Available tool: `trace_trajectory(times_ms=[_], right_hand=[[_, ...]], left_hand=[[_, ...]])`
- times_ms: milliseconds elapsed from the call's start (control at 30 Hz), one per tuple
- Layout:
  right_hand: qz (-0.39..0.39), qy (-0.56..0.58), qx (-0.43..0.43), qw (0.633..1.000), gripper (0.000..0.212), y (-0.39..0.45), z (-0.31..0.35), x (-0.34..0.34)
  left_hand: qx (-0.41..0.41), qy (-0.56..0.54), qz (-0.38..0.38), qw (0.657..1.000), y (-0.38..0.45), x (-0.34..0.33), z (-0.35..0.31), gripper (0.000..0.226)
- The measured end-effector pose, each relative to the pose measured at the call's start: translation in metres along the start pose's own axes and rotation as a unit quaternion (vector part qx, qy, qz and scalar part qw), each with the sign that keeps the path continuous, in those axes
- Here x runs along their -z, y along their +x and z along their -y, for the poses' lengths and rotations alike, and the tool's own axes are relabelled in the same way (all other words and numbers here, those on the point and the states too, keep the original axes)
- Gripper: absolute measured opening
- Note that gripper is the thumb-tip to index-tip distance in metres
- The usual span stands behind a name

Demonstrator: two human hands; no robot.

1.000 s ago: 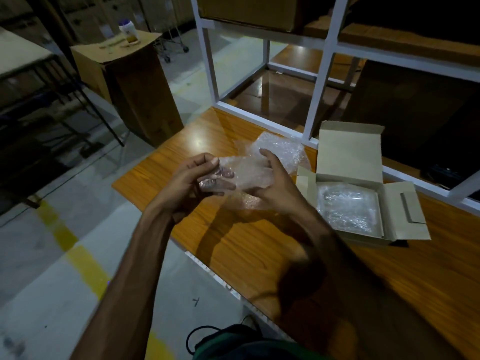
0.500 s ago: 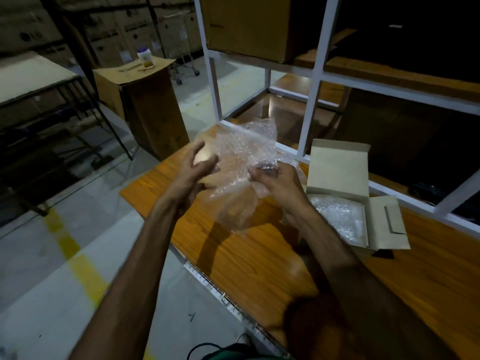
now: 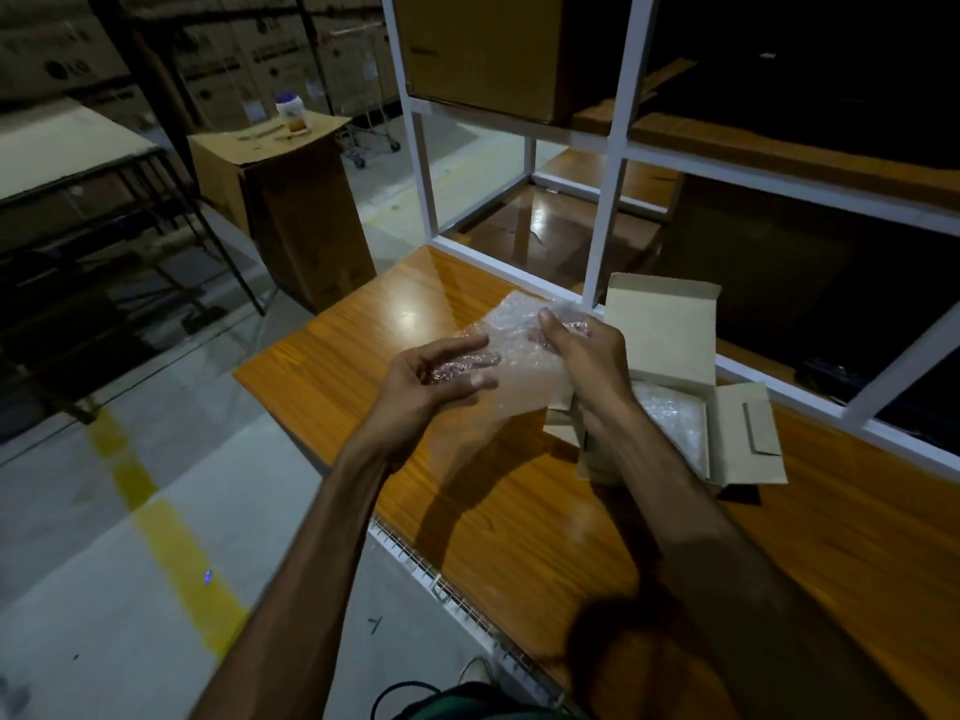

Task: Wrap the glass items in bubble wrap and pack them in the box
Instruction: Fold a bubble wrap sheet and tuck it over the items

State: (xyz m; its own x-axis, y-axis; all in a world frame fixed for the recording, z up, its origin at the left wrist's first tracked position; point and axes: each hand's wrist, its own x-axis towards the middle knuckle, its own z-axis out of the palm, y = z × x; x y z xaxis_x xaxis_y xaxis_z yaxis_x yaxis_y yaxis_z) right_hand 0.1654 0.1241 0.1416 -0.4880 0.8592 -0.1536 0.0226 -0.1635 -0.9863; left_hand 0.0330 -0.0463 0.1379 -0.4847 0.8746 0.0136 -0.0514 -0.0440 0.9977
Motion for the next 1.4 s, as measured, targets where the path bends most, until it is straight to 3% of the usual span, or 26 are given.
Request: trace_trajectory(times_ms=[67,133,267,433,533,667,733,833,900,1000,1067,1133,1200,1267,1333,1400], right_hand=[[0.054,-0.017,-0.003,0.998,0.068,-0.004,-0.005,0.006],[0.100,-0.032,0.029,0.994,0.079,-0.009,-0.011,0.010],[0.132,-0.077,0.099,0.983,0.044,-0.015,-0.008,0.013],[0.135,-0.213,0.166,0.953,0.042,-0.004,0.007,0.021],[0.081,-0.322,0.213,0.919,0.030,0.004,0.012,0.023],[0.079,-0.270,0.188,0.941,0.024,0.015,0.021,0.030],[0.116,-0.205,0.165,0.958,0.030,0.018,0.029,0.033],[0.138,-0.087,0.142,0.976,0.023,0.020,0.038,0.037],[0.130,-0.049,0.116,0.983,0.021,0.022,0.039,0.036],[0.117,-0.021,0.072,0.990,0.016,0.025,0.035,0.032],[0.109,0.003,0.061,0.992,0.020,0.025,0.035,0.031],[0.131,0.034,0.047,0.990,0.038,0.024,0.032,0.030],[0.163,0.005,0.053,0.985,0.063,0.021,0.023,0.029],[0.176,-0.064,0.089,0.978,0.079,0.016,0.012,0.028],[0.172,-0.098,0.120,0.973,0.080,0.012,0.006,0.026],[0.166,-0.101,0.131,0.972,0.070,0.009,0.007,0.023]], left_hand=[[-0.023,0.015,-0.047,0.999,0.000,-0.006,-0.001,0.046],[-0.049,0.057,-0.091,0.993,0.000,-0.010,-0.003,0.040],[-0.102,0.199,-0.121,0.967,0.003,-0.009,-0.003,0.036],[-0.155,0.287,-0.164,0.931,0.013,-0.008,-0.010,0.017],[-0.153,0.293,-0.183,0.926,0.020,-0.010,-0.020,0.013],[-0.130,0.261,-0.202,0.935,0.025,-0.011,-0.032,0.018],[-0.107,0.197,-0.183,0.957,0.027,-0.011,-0.039,0.017],[-0.060,0.072,-0.131,0.987,0.029,-0.010,-0.042,0.032],[-0.068,0.091,-0.133,0.985,0.031,-0.013,-0.036,0.027],[-0.095,0.152,-0.185,0.966,0.035,-0.019,-0.027,0.003],[-0.082,0.106,-0.201,0.970,0.041,-0.019,-0.023,0.005],[-0.047,-0.012,-0.200,0.979,0.046,-0.021,-0.022,0.015],[-0.011,-0.108,-0.209,0.972,0.050,-0.024,-0.021,0.023],[0.011,-0.127,-0.242,0.962,0.054,-0.025,-0.018,0.025],[0.033,-0.124,-0.274,0.953,0.057,-0.023,-0.015,0.024],[0.059,-0.136,-0.272,0.951,0.056,-0.022,-0.013,0.044]])
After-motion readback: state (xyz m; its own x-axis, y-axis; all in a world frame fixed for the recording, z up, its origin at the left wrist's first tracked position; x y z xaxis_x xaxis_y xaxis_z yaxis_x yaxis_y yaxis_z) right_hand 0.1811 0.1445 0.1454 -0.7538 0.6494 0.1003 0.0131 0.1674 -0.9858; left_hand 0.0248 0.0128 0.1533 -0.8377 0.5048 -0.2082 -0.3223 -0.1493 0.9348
